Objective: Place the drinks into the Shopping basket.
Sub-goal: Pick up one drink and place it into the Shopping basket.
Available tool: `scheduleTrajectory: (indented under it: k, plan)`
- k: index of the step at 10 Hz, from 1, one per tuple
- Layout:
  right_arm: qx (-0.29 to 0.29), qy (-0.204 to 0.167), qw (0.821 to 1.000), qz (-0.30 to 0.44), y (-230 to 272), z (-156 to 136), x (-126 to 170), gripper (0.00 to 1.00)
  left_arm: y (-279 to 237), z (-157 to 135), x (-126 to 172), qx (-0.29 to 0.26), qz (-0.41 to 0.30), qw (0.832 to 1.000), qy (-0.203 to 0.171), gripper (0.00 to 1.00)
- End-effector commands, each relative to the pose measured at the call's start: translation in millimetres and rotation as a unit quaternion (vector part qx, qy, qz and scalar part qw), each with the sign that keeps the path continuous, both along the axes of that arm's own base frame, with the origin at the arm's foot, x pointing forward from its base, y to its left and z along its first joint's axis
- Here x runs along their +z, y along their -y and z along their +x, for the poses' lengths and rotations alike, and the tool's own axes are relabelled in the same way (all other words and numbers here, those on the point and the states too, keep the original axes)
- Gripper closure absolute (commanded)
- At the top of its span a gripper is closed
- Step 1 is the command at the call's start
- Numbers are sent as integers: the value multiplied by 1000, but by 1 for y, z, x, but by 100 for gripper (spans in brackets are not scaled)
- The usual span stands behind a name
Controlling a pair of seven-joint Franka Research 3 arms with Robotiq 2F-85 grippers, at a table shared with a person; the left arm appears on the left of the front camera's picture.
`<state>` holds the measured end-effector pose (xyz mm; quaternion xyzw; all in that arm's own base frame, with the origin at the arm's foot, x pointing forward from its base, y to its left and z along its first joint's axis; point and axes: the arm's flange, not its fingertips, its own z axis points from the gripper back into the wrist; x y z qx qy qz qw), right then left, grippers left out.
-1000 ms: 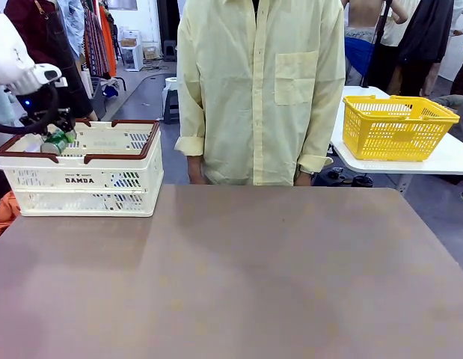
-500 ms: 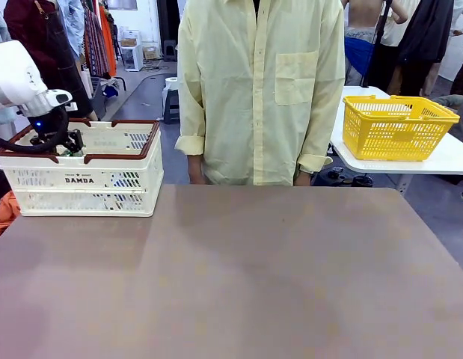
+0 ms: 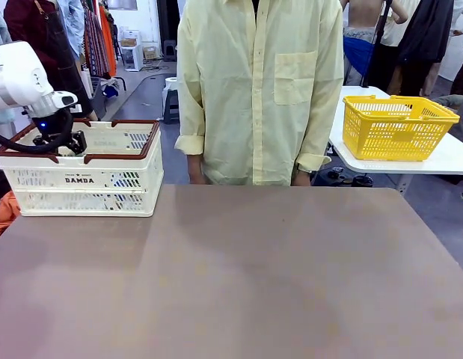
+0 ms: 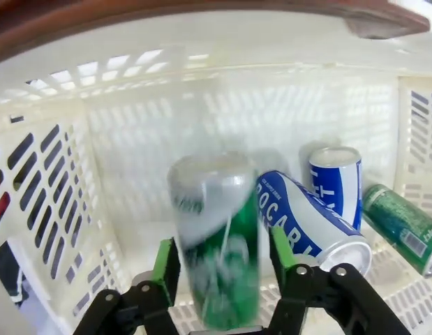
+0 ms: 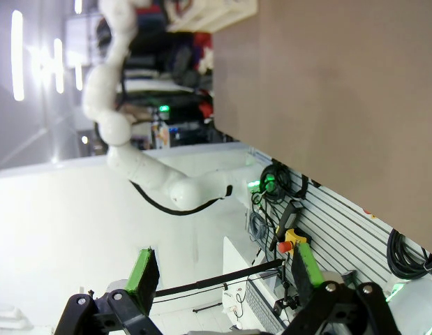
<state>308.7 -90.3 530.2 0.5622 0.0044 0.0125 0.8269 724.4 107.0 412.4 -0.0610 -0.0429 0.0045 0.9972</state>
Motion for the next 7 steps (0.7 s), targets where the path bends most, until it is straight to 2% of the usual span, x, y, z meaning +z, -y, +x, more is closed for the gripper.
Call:
scheduleTrajectory:
  k: [1, 4, 5, 6, 7]
  plan:
    - [9, 8, 1000, -6, 2, -2, 0, 0, 2, -4, 9, 14, 15, 1000, 0, 0]
    - [9, 8, 1000, -6, 2, -2, 0, 0, 3, -14, 25, 21, 17, 1000, 15, 0]
    - [9, 8, 1000, -6, 2, -2, 0, 0, 3, -30, 48, 30, 8, 999, 33, 0]
    - [9, 8, 1000, -6, 2, -2, 0, 0, 0, -55, 88, 44, -5, 998, 53, 0]
    - [9, 8, 1000, -6, 2, -2, 0, 0, -4, -81, 127, 68, -28, 996, 47, 0]
